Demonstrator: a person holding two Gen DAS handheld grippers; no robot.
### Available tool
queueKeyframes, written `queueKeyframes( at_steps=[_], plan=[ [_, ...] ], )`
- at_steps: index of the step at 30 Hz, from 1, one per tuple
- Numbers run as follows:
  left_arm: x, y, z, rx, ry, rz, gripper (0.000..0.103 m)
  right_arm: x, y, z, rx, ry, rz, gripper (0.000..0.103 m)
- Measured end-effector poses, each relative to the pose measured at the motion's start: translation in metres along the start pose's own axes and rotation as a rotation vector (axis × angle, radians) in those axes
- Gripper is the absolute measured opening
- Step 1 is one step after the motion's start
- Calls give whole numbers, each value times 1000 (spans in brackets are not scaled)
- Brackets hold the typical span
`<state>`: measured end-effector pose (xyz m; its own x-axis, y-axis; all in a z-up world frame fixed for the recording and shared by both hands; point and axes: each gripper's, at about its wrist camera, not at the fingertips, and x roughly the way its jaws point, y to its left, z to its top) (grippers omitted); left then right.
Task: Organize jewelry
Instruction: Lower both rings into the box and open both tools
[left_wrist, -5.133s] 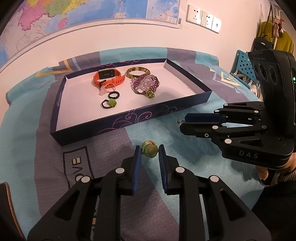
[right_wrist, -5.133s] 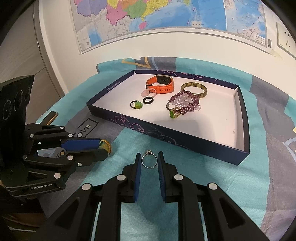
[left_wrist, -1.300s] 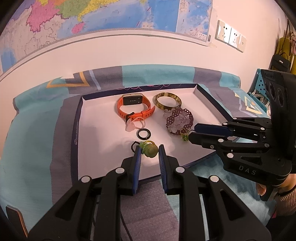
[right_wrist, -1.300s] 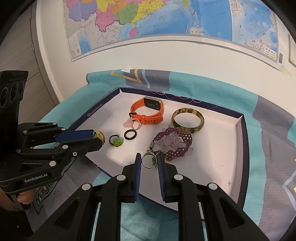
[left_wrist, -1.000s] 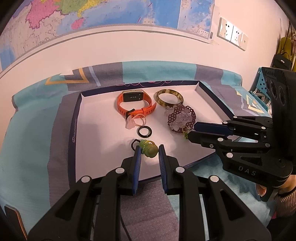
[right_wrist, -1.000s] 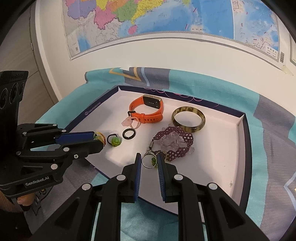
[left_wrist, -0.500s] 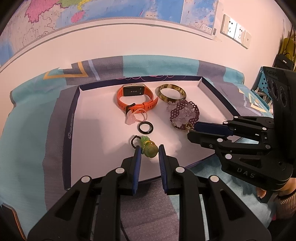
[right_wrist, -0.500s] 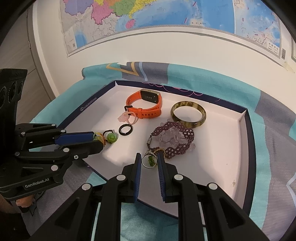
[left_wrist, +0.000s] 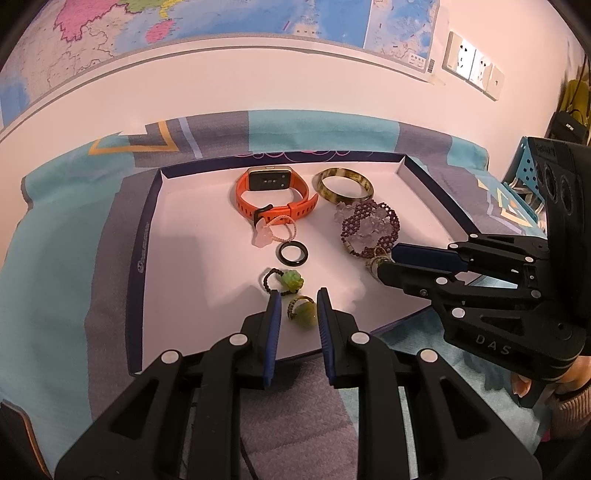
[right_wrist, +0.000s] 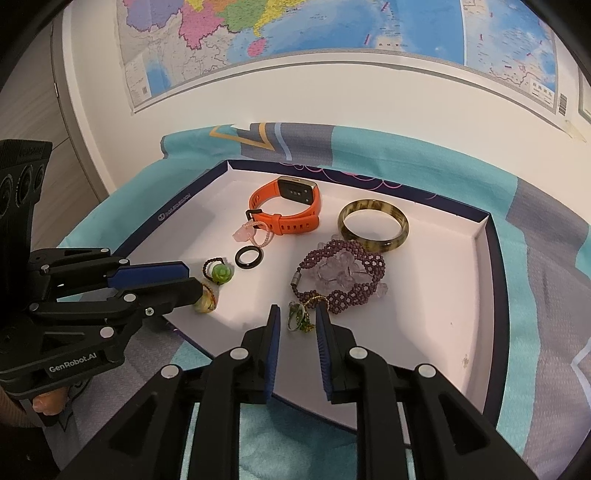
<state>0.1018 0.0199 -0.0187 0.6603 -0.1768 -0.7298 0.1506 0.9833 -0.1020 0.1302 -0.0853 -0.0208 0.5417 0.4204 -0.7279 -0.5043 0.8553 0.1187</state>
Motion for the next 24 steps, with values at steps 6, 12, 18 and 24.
queueKeyframes(
  at_steps=[6,12,18,24],
  plan=[
    [-10,0,-2,-6,-29,5,37,-5,-2,-1,15,-8,10,30],
    [-30,2,-10,-17,-80,28,68,-25,-5,-9,41,-48,6,51],
    [-54,5,-26,-37,-130,68,97,-53,-2,-25,51,-101,-35,93],
    [-67,5,-40,-68,-141,104,97,-72,2,-41,72,-131,-70,96]
  ],
)
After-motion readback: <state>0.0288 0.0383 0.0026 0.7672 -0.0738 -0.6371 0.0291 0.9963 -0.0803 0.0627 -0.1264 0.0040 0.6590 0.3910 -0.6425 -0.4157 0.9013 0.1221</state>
